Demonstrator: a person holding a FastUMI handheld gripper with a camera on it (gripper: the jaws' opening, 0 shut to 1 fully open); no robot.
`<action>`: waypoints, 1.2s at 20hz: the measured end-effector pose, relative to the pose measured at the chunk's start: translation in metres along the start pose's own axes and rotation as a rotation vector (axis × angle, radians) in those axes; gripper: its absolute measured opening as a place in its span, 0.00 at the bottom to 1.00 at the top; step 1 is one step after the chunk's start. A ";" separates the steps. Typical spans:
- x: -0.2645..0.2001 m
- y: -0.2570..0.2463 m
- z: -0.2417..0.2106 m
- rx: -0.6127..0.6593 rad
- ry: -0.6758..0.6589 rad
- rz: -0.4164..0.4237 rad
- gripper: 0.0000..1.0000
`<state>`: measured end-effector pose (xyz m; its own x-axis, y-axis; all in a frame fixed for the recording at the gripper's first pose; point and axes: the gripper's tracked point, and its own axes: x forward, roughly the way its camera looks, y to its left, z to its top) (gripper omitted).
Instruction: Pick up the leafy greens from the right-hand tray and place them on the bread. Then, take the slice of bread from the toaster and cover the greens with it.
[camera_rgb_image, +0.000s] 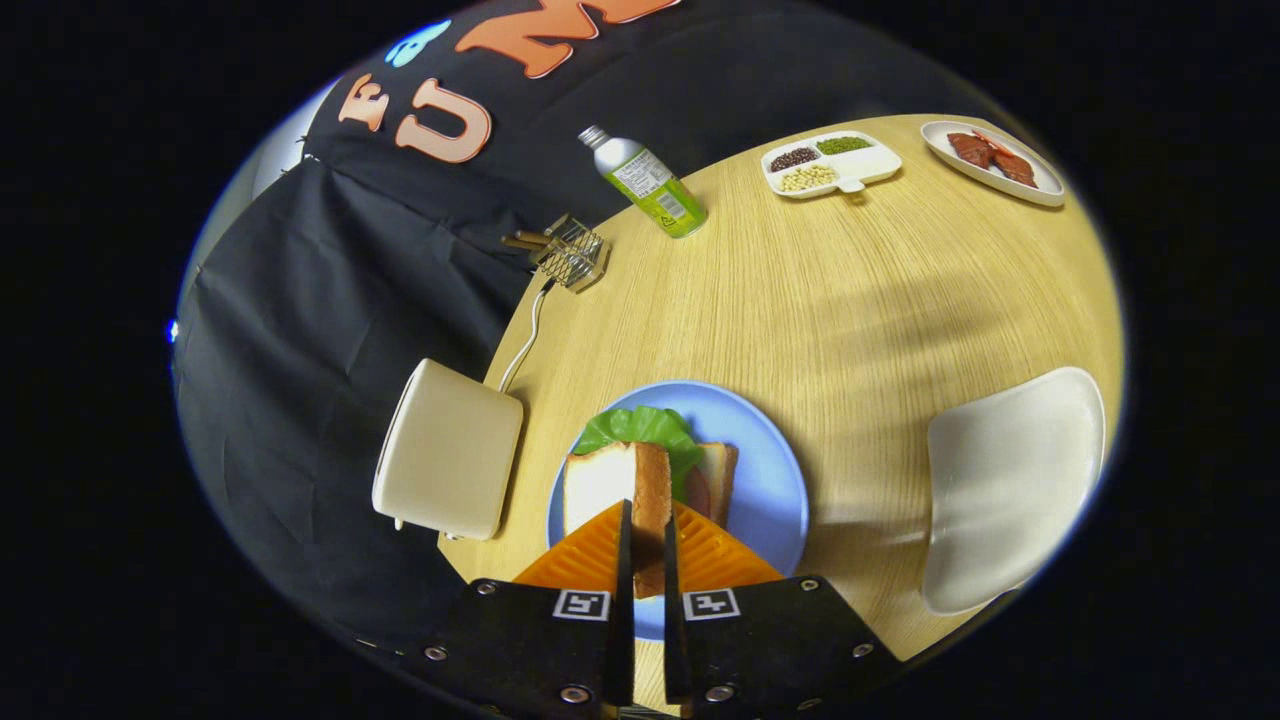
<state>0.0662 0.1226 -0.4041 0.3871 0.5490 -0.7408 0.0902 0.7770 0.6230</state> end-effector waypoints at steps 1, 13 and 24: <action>0.000 -0.007 0.000 -0.013 -0.008 -0.028 0.14; -0.088 0.017 0.072 -0.190 -0.357 -0.128 0.60; -0.276 0.110 0.116 -0.482 -0.841 -0.182 0.75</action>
<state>0.0759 0.0207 -0.1021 0.9478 0.1552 -0.2785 -0.0977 0.9729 0.2096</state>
